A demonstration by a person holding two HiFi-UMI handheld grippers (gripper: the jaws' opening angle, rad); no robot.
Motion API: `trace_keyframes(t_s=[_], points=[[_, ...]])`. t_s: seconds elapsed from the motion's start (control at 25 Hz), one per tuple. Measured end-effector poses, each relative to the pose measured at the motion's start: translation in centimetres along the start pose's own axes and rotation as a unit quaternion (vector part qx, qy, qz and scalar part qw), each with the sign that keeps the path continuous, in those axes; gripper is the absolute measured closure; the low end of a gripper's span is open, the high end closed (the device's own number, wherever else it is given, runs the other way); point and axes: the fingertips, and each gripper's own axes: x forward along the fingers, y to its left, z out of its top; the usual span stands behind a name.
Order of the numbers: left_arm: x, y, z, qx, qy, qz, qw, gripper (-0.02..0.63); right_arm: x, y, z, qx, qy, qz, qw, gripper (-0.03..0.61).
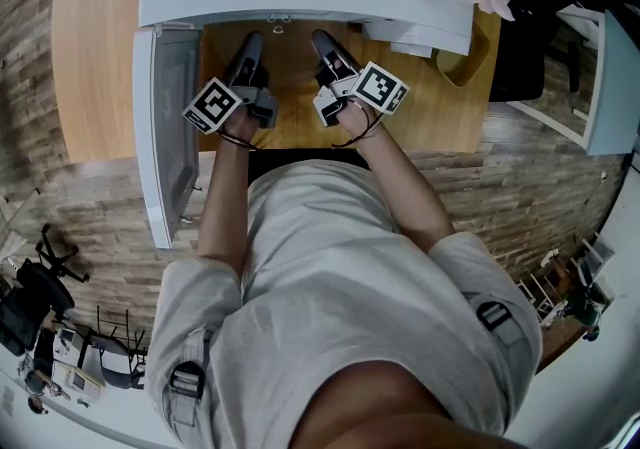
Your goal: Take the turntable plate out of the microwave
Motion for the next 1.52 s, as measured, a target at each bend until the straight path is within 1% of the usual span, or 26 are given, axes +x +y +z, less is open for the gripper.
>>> trace_keyframes(t_s=[0.2,0.24,0.4,0.48,0.56,0.6,0.76,1.0,1.16,1.32,1.52], points=[[-0.1,-0.1,0.0,-0.016,-0.006,-0.007,0.9998,0.538,0.2,0.0,0.0,-0.002,0.002,0.007,1.0,0.494],[-0.1,-0.1,0.0,-0.018,-0.006,-0.007,0.9998,0.54,0.3,0.1,0.1,-0.007,0.004,0.013,1.0,0.491],[-0.1,-0.1,0.0,-0.015,-0.002,-0.007,0.9999,0.54,1.5,0.9,0.1,-0.034,0.02,0.038,0.998,0.443],[-0.1,-0.1,0.1,-0.01,0.002,-0.006,0.9999,0.539,2.2,1.1,0.1,-0.05,0.032,0.041,0.997,0.446],[0.0,-0.2,0.1,-0.007,0.006,-0.006,0.9999,0.538,2.6,1.2,0.2,-0.06,0.037,0.04,0.997,0.48],[-0.1,-0.2,0.1,-0.007,0.007,-0.005,0.9999,0.538,2.6,1.2,0.2,-0.061,0.038,0.039,0.997,0.483],[-0.2,-0.2,0.1,-0.007,0.007,-0.006,0.9999,0.538,2.5,1.2,0.0,-0.065,0.037,0.033,0.997,0.482],[-0.4,-0.5,0.0,0.005,0.018,-0.005,0.9998,0.537,2.2,1.3,-0.1,-0.068,0.039,0.03,0.996,0.482],[-0.8,-0.1,-0.6,0.007,0.025,0.001,0.9997,0.535,1.6,0.4,-0.5,-0.085,0.04,0.014,0.995,0.475],[-1.2,-0.1,-0.9,0.012,0.028,0.002,0.9995,0.535,1.1,0.8,-1.1,-0.071,0.037,0.024,0.997,0.48],[-1.8,-0.1,-1.6,0.011,0.03,0.002,0.9995,0.535,0.4,0.6,-1.6,-0.063,0.038,0.023,0.997,0.482]])
